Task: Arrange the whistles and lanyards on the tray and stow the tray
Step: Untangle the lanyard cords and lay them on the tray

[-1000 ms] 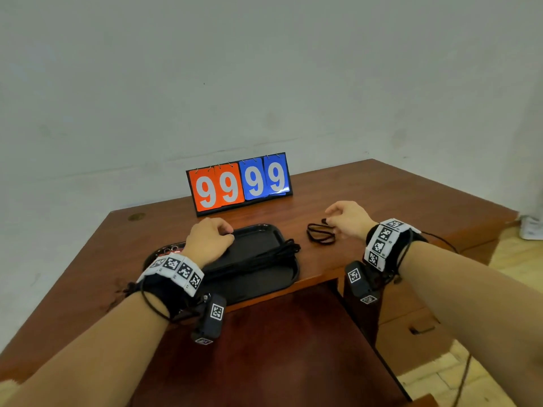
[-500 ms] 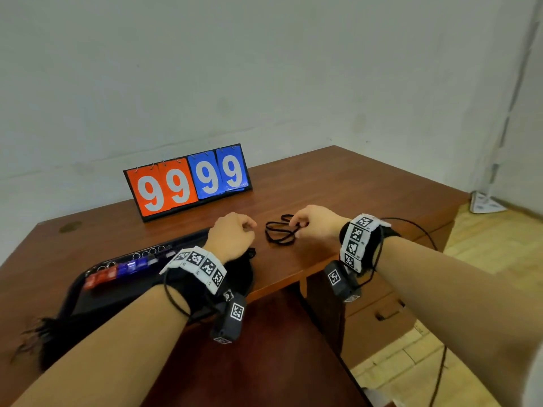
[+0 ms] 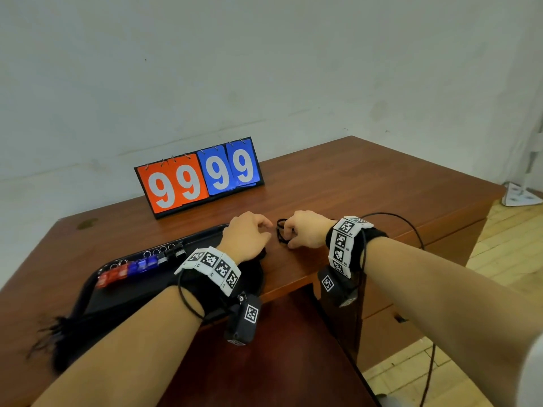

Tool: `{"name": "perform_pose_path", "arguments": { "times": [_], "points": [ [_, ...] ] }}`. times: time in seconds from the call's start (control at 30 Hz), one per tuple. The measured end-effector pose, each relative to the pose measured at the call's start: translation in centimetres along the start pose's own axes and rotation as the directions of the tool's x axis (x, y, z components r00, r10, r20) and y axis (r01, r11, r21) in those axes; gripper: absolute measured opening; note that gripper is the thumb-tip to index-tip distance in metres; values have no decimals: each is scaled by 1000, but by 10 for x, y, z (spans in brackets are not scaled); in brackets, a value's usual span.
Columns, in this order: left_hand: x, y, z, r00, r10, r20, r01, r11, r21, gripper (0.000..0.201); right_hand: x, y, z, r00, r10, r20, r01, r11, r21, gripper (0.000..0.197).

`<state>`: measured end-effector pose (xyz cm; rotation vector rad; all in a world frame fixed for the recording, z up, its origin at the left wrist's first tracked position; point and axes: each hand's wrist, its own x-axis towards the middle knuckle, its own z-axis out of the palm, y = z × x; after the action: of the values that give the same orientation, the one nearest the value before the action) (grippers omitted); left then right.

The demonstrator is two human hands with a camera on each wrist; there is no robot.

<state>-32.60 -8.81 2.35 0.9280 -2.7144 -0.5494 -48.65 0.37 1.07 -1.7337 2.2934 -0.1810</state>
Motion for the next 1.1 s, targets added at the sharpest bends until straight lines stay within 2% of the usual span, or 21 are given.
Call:
{"name": "perform_pose_path", "arguments": {
  "times": [0.13, 0.27, 0.4, 0.53, 0.67, 0.8, 0.9, 1.1],
  "points": [
    [-1, -1, -2, 1000, 6, -2, -6, 1000, 2, 29, 1, 1, 1, 1000, 10, 16, -10, 1000, -3, 20],
    [0, 4, -2, 1000, 27, 6, -27, 1000, -13, 41, -8, 3, -10, 991, -40, -126, 70, 968, 242, 6],
    [0, 13, -7, 997, 73, -33, -77, 992, -103, 51, -20, 1, -33, 970, -27, -241, 142, 868, 476, 4],
    [-3, 20, -16, 993, 69, -99, -91, 967, -237, 50, -31, 0, -48, 959, -18, -282, 212, 706, 675, 2],
    [-2, 24, -23, 988, 45, -146, -98, 922, -374, 44, -42, -3, -57, 962, -55, -269, 251, 572, 781, 3],
    [-3, 34, -29, 991, 59, -116, -110, 855, -507, 47, -45, -5, -61, 961, -27, -276, 262, 408, 875, 6],
    [-6, 45, -32, 989, 95, -114, -143, 819, -556, 37, -48, -8, -66, 963, -39, -266, 265, 312, 912, 7],
    [-4, 56, -35, 982, 26, -189, -142, 758, -636, 15, -57, -9, -70, 968, -54, -245, 251, 225, 942, 8]
  ]
}}
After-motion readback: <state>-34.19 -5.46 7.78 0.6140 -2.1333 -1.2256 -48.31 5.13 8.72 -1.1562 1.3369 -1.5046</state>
